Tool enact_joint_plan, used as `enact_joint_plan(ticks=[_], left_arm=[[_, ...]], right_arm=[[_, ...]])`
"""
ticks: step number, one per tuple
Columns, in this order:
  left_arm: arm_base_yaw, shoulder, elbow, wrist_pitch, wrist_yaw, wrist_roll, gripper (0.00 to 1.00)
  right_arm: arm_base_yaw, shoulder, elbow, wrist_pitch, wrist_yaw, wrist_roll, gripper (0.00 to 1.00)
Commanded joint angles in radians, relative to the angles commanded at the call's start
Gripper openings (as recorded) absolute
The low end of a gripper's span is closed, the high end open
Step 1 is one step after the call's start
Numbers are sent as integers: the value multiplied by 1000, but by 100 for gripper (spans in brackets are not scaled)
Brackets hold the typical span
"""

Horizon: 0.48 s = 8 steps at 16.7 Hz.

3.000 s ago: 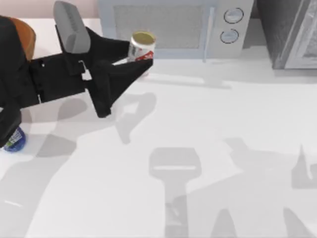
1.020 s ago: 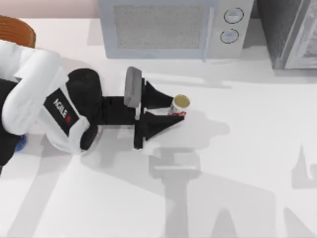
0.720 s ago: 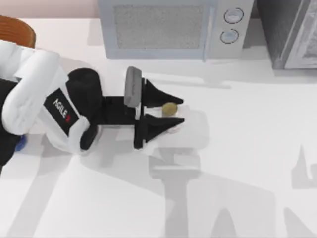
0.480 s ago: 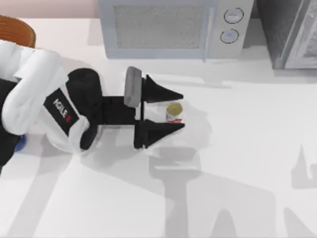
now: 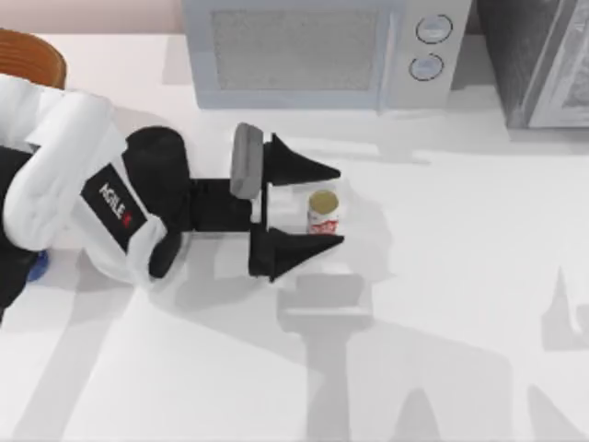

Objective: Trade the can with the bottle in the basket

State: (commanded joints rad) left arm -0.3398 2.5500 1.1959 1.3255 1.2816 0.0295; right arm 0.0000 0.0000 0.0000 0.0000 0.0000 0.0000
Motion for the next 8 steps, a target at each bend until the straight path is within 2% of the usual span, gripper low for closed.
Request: enact_joint_plan(ticks=[4,8], left_arm=[[25,-52,-39,-49,-46,-5,100],[91,-264,-159,-200,-187,-10,100]], right_arm=[[0,0,0,0,0,0,100],[0,0,0,0,0,0,100]])
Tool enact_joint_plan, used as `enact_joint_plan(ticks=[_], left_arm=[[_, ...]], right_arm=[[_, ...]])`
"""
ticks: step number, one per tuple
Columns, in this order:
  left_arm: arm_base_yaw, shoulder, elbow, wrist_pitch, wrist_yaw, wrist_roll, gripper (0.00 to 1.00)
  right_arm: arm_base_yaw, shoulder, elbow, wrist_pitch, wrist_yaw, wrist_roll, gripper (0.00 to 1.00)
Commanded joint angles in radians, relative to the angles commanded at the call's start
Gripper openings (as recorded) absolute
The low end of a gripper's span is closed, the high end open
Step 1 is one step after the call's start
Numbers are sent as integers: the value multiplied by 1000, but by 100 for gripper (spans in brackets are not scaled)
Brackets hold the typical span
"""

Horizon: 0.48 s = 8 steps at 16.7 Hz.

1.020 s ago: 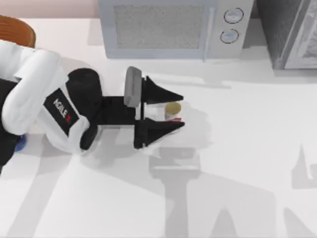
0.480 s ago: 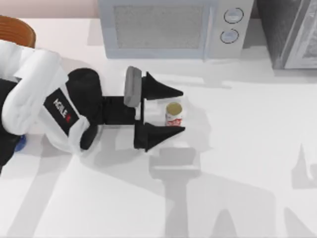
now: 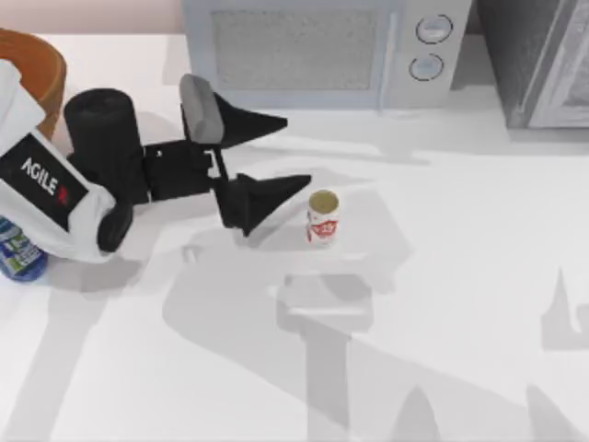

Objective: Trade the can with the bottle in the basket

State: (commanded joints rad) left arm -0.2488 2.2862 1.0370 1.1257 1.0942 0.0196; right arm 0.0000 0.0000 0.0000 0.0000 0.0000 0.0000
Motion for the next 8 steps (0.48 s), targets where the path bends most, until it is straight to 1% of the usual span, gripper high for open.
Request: enact_joint_plan(ticks=[4,8], left_arm=[[75,-369,-173,-211,-197,3,100],[142,-831,-376,-446,-418,4,100]], right_arm=[[0,0,0,0,0,0,100],[0,0,0,0,0,0,100]])
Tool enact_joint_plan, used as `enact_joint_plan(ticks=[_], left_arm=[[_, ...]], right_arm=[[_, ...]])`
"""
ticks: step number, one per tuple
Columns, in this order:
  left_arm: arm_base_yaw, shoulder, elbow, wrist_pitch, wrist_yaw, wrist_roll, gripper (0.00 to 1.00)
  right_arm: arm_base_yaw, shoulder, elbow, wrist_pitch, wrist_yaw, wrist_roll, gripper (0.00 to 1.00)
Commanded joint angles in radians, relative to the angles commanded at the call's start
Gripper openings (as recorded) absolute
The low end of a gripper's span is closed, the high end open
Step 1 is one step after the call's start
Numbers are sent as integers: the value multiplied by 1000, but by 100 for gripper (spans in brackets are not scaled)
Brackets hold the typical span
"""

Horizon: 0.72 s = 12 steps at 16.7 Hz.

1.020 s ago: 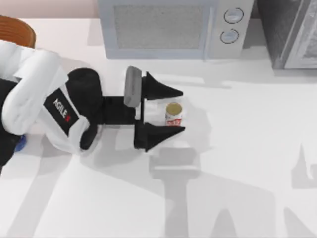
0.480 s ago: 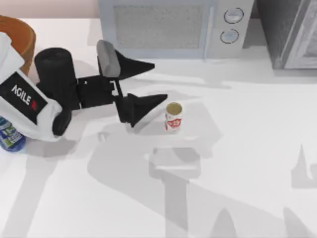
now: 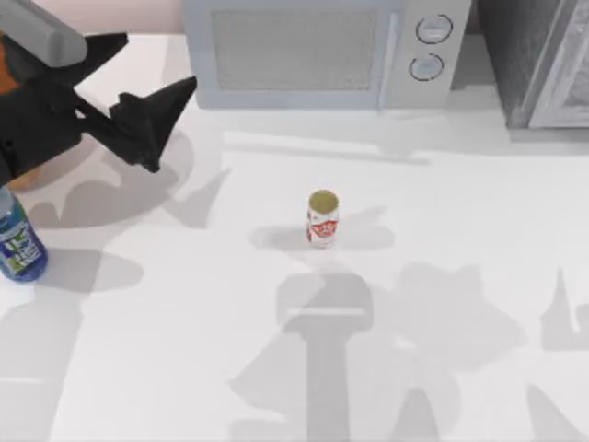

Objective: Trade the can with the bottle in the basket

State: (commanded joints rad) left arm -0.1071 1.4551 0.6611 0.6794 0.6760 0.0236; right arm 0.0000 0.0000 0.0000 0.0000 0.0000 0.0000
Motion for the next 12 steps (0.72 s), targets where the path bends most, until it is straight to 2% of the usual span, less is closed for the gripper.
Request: enact_joint_plan(ticks=[7,12], left_arm=[[81,-837,-363,-391,-380,-7,100],[102,-1271,-563,-587,-579,-17,100]], right_arm=[[0,0,0,0,0,0,100],[0,0,0,0,0,0,100]])
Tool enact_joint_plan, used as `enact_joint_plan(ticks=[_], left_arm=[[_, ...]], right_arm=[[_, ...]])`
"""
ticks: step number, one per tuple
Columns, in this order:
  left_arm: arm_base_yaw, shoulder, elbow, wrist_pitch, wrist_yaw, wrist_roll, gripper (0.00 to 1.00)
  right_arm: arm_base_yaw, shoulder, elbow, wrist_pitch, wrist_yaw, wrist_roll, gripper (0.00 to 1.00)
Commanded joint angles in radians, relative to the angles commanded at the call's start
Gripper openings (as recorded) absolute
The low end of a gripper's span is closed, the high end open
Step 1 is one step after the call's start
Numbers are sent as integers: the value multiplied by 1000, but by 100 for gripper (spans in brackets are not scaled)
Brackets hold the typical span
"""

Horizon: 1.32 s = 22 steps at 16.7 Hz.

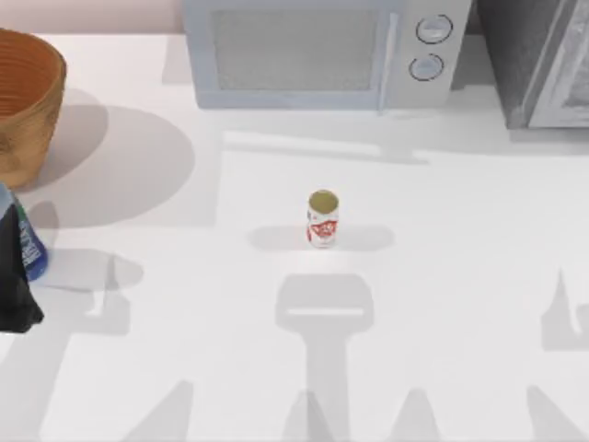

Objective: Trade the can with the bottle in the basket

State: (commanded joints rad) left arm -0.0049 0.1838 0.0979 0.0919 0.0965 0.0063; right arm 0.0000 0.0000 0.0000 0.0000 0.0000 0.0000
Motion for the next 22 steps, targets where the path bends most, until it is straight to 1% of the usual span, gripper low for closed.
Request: enact_joint_plan(ticks=[3,5,11,13,17,22], left_arm=[[4,-141,-73,-69,-72,-5,100],[5,-180,-95,-90,-94,-6,100],[3,-180,-95,-90,-95,-6,100],[9,-149,-96,-61,-93,-5,100],[30,41,-90,106,-71,0,100],[63,473,-74,436,-22,15,100]], right_arm=[[0,0,0,0,0,0,100],[0,0,0,0,0,0,100],[0,0,0,0,0,0,100],[0,0,0,0,0,0,100],[0,0,0,0,0,0,100],[0,0,0,0,0,0,100]])
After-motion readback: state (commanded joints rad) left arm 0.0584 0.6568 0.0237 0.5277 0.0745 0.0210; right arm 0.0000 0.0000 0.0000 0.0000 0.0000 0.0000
